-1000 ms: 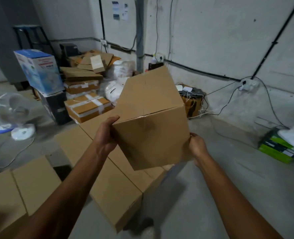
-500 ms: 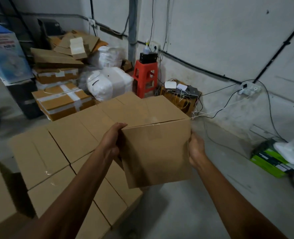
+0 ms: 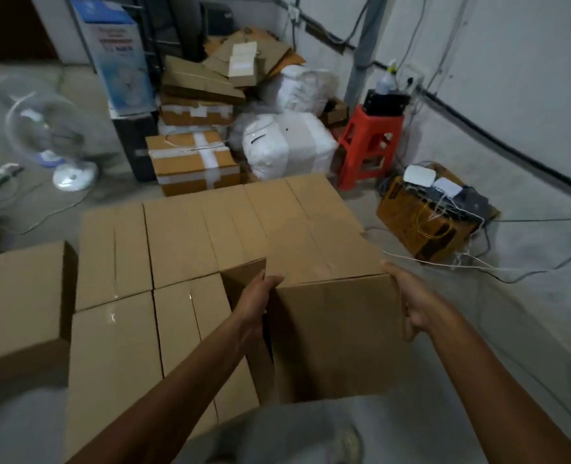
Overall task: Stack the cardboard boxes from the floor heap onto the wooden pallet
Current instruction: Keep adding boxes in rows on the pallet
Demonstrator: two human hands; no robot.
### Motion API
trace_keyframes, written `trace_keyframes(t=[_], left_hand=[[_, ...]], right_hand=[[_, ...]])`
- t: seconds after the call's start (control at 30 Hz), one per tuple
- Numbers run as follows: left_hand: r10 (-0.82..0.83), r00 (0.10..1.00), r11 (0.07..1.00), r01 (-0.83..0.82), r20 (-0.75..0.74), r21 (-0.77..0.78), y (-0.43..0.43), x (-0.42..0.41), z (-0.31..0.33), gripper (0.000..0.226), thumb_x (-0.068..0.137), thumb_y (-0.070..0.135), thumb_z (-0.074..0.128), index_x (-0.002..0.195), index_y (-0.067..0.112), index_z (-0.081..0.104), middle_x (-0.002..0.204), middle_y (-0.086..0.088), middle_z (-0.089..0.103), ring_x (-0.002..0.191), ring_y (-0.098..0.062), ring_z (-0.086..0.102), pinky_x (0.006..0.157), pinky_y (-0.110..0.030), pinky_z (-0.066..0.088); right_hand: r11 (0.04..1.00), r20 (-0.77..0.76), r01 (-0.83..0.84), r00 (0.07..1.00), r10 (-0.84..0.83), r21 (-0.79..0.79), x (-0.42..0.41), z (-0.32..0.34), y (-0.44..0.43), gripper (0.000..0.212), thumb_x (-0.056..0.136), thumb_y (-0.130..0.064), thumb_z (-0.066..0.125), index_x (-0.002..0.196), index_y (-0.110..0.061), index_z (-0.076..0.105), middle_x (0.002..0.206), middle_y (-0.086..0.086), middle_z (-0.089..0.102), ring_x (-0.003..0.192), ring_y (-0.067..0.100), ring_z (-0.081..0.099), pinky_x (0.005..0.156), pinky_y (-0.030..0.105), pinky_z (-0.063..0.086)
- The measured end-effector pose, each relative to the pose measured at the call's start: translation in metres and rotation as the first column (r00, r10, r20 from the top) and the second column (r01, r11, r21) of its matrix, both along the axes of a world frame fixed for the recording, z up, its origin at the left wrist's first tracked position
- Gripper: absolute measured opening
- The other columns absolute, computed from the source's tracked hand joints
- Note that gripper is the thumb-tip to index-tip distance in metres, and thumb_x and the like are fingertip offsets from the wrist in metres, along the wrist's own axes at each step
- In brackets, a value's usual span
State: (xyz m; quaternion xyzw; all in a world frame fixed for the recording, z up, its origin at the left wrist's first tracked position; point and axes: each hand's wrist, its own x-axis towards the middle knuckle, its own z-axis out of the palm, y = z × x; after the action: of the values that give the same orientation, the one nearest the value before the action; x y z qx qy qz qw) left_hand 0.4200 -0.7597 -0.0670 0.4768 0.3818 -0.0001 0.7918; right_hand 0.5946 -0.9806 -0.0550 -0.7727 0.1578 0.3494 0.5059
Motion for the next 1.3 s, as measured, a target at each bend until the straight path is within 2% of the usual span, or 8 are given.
trace_keyframes(t=[0.1, 0.27, 0.4, 0.6, 0.8, 1.17, 1.23, 1.3], left_hand=[[0.102, 0.995, 0.995, -0.102, -0.013, -0.019, -0.033, 0.013, -0.013, 0.023, 0.101, 0.026, 0.052, 0.121, 0.028, 0.062, 0.116, -0.002, 0.065, 0.102, -0.021, 0.058, 0.066, -0.029, 0.049], [0.251, 0.966, 0.967, -0.253, -0.069, -0.023, -0.074, 0.027, -0.039, 0.025, 0.101, 0.029, 0.052, 0.125, 0.032, 0.06, 0.127, -0.003, 0.061, 0.116, -0.025, 0.055, 0.102, -0.046, 0.045], [0.371, 0.924, 0.924, -0.377, -0.095, -0.056, -0.093, 0.03, -0.058, 0.034, 0.102, 0.023, 0.049, 0.136, 0.028, 0.055, 0.126, -0.001, 0.063, 0.114, -0.023, 0.056, 0.086, -0.037, 0.047], [0.468, 0.869, 0.871, -0.484, -0.161, -0.081, -0.094, 0.026, -0.11, 0.036, 0.102, 0.007, 0.042, 0.132, 0.024, 0.054, 0.124, -0.005, 0.063, 0.105, -0.021, 0.059, 0.069, -0.03, 0.047], [0.49, 0.852, 0.858, -0.508, -0.185, -0.07, -0.092, 0.011, -0.192, 0.046, 0.1, 0.0, 0.04, 0.138, 0.022, 0.055, 0.127, -0.006, 0.066, 0.107, -0.021, 0.064, 0.061, -0.025, 0.054], [0.653, 0.737, 0.745, -0.667, -0.175, -0.028, -0.107, -0.03, -0.37, 0.049, 0.098, 0.001, 0.042, 0.144, 0.014, 0.051, 0.137, -0.006, 0.061, 0.121, -0.023, 0.056, 0.105, -0.04, 0.04], [0.72, 0.662, 0.665, -0.744, -0.21, -0.067, -0.117, -0.036, -0.396, 0.049, 0.095, 0.019, 0.053, 0.143, 0.011, 0.052, 0.14, -0.009, 0.059, 0.116, -0.022, 0.057, 0.097, -0.036, 0.05], [0.78, 0.56, 0.547, -0.827, -0.279, -0.133, -0.127, -0.042, -0.422, 0.078, 0.077, 0.043, 0.068, 0.145, 0.009, 0.05, 0.136, -0.007, 0.059, 0.114, -0.021, 0.059, 0.075, -0.027, 0.057]], right_hand=[[0.993, -0.054, -0.103, 0.993, 0.1, -0.054, 0.03, -0.016, -0.006, 0.086, 0.065, -0.074, 0.067, 0.129, -0.016, 0.063, 0.119, 0.021, 0.066, 0.117, 0.048, 0.058, 0.1, 0.075, 0.033], [0.979, -0.062, -0.197, 0.979, 0.194, -0.047, 0.067, -0.045, -0.019, 0.086, 0.06, -0.073, 0.066, 0.128, -0.022, 0.064, 0.134, 0.011, 0.062, 0.119, 0.04, 0.058, 0.098, 0.065, 0.041], [0.961, -0.159, -0.271, 0.952, 0.262, -0.044, 0.081, -0.064, -0.016, 0.059, 0.087, -0.052, 0.064, 0.139, -0.025, 0.054, 0.144, 0.011, 0.053, 0.129, 0.045, 0.049, 0.088, 0.079, 0.036], [0.973, -0.278, -0.231, 0.935, 0.218, -0.014, 0.072, -0.114, -0.016, 0.038, 0.096, -0.028, 0.058, 0.132, -0.017, 0.056, 0.147, 0.01, 0.047, 0.136, 0.042, 0.04, 0.1, 0.073, 0.036], [0.987, -0.211, -0.155, 0.964, 0.16, 0.038, 0.049, -0.201, -0.022, 0.046, 0.093, -0.026, 0.061, 0.138, -0.019, 0.054, 0.146, 0.008, 0.049, 0.135, 0.04, 0.041, 0.097, 0.071, 0.041], [0.959, -0.214, -0.231, 0.941, 0.263, 0.162, 0.006, -0.384, -0.046, 0.055, 0.098, -0.015, 0.054, 0.15, -0.027, 0.042, 0.149, 0.002, 0.047, 0.131, 0.027, 0.047, 0.096, 0.06, 0.05], [0.956, -0.223, -0.238, 0.936, 0.273, 0.172, 0.002, -0.407, -0.054, 0.06, 0.099, -0.011, 0.053, 0.154, -0.026, 0.035, 0.147, 0.001, 0.046, 0.129, 0.025, 0.048, 0.099, 0.061, 0.047], [0.958, -0.235, -0.243, 0.933, 0.274, 0.152, -0.006, -0.425, -0.062, 0.066, 0.097, -0.006, 0.053, 0.156, -0.025, 0.029, 0.135, 0.001, 0.05, 0.122, 0.025, 0.051, 0.104, 0.065, 0.042]])
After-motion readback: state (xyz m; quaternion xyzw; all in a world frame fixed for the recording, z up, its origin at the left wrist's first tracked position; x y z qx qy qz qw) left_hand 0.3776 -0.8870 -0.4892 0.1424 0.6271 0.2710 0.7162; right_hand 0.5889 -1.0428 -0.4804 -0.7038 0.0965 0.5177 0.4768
